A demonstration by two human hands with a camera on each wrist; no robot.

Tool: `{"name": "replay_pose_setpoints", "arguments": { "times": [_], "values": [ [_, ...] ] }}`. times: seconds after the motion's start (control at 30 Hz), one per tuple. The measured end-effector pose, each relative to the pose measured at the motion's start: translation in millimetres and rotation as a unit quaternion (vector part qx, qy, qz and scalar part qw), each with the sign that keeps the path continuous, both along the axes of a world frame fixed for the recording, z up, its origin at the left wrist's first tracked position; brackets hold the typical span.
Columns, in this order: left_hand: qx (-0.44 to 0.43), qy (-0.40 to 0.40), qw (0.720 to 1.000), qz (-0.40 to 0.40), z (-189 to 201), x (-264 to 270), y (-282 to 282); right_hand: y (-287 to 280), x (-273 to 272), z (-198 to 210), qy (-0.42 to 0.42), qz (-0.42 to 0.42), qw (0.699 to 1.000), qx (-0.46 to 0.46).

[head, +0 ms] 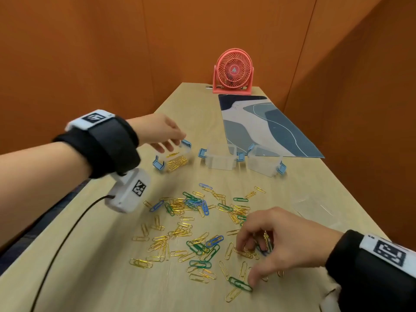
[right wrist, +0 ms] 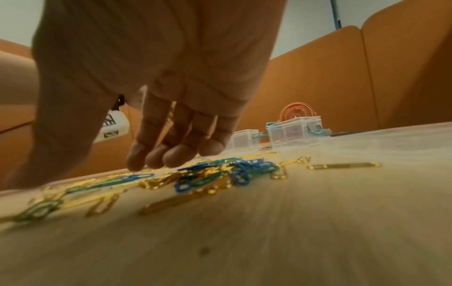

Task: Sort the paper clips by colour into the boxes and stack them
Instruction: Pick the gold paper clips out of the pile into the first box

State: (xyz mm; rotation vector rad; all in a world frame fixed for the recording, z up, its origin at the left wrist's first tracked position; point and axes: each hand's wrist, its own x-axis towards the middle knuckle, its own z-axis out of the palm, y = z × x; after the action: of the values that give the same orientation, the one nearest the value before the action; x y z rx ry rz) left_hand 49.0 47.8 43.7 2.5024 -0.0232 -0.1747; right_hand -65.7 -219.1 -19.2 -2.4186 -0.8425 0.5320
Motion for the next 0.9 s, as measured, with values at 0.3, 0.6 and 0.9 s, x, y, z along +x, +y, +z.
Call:
{"name": "replay_pose_setpoints", "arguments": {
  "times": [0.3, 0.6, 0.9],
  "values": [
    [0.125, 0.254, 0.913, -0.295, -41.7, -126.1, 18.9, 7.0, 1.1, -13.1, -0.042, 0.011, 0.998, -0.045],
    [0.102, 0.070, 0.977, -0.176, -51.7, -92.6, 31.6, 2.0, -0.9, -3.4, -0.151, -0.104, 0.977, -0.108],
    [0.105, 0.138, 0.971, -0.167, -69.7, -115.7, 21.8, 8.7, 0.3, -8.5, -0.063, -0.066, 0.991, -0.096]
  ]
}}
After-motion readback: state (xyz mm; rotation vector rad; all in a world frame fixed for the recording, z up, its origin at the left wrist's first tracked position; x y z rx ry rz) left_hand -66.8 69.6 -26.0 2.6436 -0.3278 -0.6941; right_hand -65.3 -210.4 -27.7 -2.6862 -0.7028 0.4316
